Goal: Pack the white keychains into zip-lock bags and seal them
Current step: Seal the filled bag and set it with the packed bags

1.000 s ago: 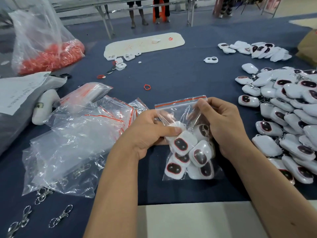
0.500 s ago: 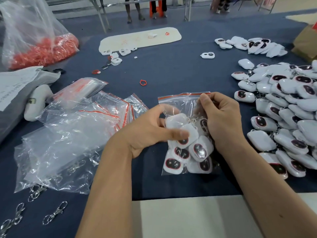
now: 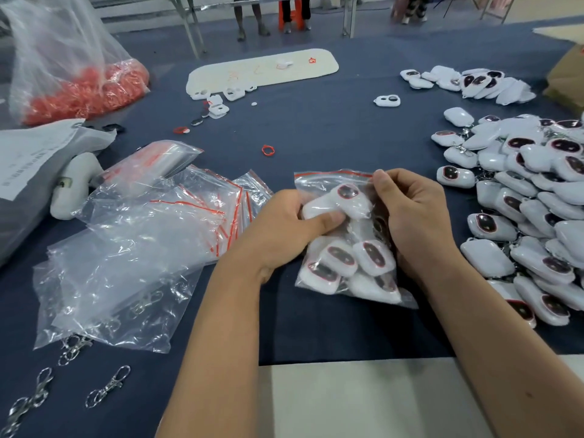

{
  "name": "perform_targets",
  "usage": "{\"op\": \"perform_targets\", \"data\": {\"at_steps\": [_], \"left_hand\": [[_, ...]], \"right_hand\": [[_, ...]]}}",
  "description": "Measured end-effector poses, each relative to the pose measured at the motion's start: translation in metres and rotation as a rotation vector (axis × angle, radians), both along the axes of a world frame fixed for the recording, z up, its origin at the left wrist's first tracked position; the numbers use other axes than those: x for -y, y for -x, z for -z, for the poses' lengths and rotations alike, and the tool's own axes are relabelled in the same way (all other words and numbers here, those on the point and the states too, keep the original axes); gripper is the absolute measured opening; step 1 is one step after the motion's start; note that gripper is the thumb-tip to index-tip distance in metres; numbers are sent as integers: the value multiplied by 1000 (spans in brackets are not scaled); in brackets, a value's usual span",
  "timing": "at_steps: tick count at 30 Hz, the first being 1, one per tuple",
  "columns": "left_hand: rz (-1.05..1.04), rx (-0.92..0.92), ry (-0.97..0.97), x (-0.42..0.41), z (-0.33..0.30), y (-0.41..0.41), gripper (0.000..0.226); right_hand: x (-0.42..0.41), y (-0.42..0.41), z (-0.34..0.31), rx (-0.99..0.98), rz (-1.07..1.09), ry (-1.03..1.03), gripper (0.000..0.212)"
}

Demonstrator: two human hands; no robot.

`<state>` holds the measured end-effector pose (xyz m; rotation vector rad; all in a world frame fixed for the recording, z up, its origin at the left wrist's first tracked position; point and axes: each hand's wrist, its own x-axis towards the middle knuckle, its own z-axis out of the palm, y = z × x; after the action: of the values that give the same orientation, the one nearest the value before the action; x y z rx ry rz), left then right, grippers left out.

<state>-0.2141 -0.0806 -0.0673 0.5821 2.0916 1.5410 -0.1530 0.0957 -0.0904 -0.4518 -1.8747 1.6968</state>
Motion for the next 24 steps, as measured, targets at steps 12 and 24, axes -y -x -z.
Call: {"op": "perform_targets", "data": {"at_steps": [12, 24], "left_hand": [[-182, 174, -336, -3, -10, 1, 7], [-216, 242, -239, 5, -7, 6, 9]], "right_hand": [[3, -2, -2, -21, -96, 10, 29], [3, -4, -1, -29, -177, 70, 30]]}}
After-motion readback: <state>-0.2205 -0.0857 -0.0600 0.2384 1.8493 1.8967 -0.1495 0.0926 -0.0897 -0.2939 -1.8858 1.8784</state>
